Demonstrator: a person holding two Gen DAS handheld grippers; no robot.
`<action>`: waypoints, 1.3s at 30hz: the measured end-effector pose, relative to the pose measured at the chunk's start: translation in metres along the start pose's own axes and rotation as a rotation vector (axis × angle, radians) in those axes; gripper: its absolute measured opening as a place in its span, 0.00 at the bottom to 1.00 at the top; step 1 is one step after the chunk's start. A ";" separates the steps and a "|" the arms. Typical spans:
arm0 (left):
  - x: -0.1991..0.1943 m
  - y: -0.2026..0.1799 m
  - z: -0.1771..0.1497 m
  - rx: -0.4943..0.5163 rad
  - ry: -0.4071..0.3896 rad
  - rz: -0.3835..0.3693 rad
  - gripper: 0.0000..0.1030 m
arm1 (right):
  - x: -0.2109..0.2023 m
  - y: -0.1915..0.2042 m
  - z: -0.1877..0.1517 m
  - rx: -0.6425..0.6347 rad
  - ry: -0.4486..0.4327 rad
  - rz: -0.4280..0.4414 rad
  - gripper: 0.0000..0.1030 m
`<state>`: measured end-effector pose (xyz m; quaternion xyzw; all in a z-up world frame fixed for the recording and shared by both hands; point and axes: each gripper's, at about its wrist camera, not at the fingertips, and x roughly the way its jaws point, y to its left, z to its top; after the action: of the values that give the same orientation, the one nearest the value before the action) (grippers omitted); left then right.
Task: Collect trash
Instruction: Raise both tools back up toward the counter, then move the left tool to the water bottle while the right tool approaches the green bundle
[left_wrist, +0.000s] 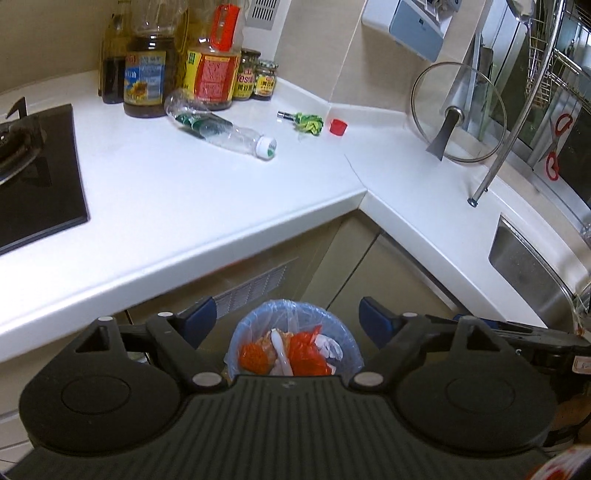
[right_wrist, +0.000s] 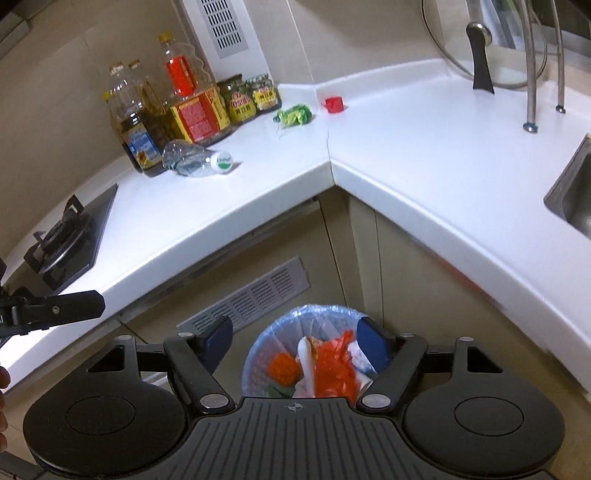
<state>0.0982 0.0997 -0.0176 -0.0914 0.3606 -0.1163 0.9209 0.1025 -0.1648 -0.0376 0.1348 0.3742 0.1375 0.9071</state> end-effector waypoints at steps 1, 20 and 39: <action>0.000 0.001 0.002 0.002 -0.004 0.003 0.83 | 0.000 0.000 0.001 0.001 -0.003 -0.002 0.73; 0.028 0.012 0.056 -0.039 -0.103 0.152 0.83 | 0.024 -0.022 0.075 -0.116 -0.074 0.042 0.74; 0.135 0.013 0.165 -0.146 -0.206 0.359 0.83 | 0.165 -0.035 0.224 -0.288 -0.106 0.165 0.74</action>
<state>0.3090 0.0887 0.0116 -0.1036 0.2828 0.0859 0.9497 0.3810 -0.1712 -0.0026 0.0405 0.2900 0.2565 0.9211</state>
